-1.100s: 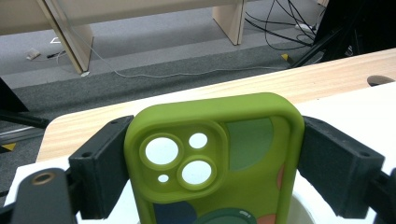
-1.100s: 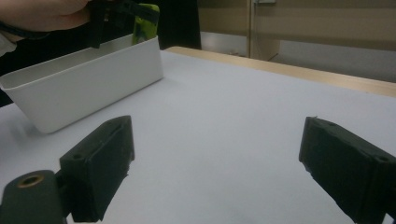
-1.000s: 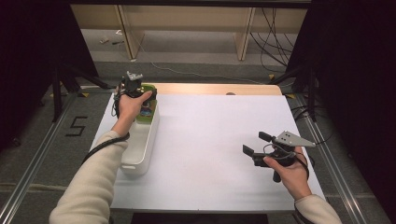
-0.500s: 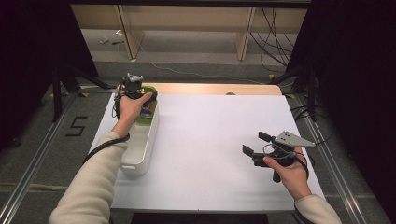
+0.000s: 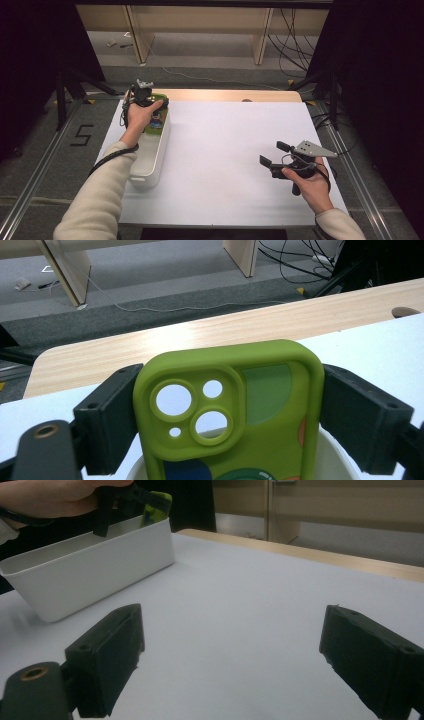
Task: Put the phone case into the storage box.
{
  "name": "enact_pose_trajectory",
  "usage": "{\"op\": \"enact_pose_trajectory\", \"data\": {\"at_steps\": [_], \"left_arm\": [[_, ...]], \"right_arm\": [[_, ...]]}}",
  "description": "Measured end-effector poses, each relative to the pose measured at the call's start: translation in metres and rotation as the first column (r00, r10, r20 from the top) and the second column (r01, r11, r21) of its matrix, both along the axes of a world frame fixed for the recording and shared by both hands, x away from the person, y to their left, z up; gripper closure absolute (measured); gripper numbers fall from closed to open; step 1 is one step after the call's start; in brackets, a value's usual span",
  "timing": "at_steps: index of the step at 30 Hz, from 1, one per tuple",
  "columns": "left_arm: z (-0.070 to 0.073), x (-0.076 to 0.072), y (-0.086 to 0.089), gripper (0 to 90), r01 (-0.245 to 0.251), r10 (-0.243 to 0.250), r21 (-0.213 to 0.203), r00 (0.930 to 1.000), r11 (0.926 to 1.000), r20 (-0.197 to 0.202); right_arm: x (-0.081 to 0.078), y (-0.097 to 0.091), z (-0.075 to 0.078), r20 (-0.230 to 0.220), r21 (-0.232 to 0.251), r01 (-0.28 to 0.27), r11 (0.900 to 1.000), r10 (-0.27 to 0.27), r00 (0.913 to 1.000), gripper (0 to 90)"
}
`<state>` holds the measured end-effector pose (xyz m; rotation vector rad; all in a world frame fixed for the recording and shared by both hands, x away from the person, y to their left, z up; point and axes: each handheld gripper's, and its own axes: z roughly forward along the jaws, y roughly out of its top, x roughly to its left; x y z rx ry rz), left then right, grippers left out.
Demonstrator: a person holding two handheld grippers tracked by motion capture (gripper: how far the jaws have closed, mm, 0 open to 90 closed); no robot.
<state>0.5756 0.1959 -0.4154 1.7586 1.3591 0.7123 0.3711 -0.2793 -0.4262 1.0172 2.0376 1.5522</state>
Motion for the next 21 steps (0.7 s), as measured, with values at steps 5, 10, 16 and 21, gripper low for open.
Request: {"op": "enact_pose_trajectory", "data": {"at_steps": [5,10,16,21], "left_arm": [[-0.0011,0.0006,0.001,14.6,0.004,-0.004,-0.006,0.9998,1.0,-0.022],[-0.0019,0.0012,0.0015,14.3,0.005,-0.005,-0.008,0.9997,1.0,-0.025],[-0.0019,0.0013,0.0009,14.1,0.001,-0.001,-0.007,0.9997,1.0,-0.026],[-0.0018,0.0016,0.0016,13.3,0.005,-0.006,-0.021,0.9997,0.9998,-0.025]], "right_arm": [[0.0001,-0.0001,-0.0002,-0.002,-0.001,-0.001,1.0,0.001,1.0,11.8],[0.0001,0.0001,-0.0002,-0.002,-0.002,-0.002,1.0,0.002,1.0,11.8],[0.0,-0.0001,-0.0001,-0.003,-0.002,-0.002,1.0,0.002,1.0,11.8],[0.0,-0.0001,-0.0002,-0.003,-0.002,-0.003,1.0,0.002,1.0,11.8]]}}
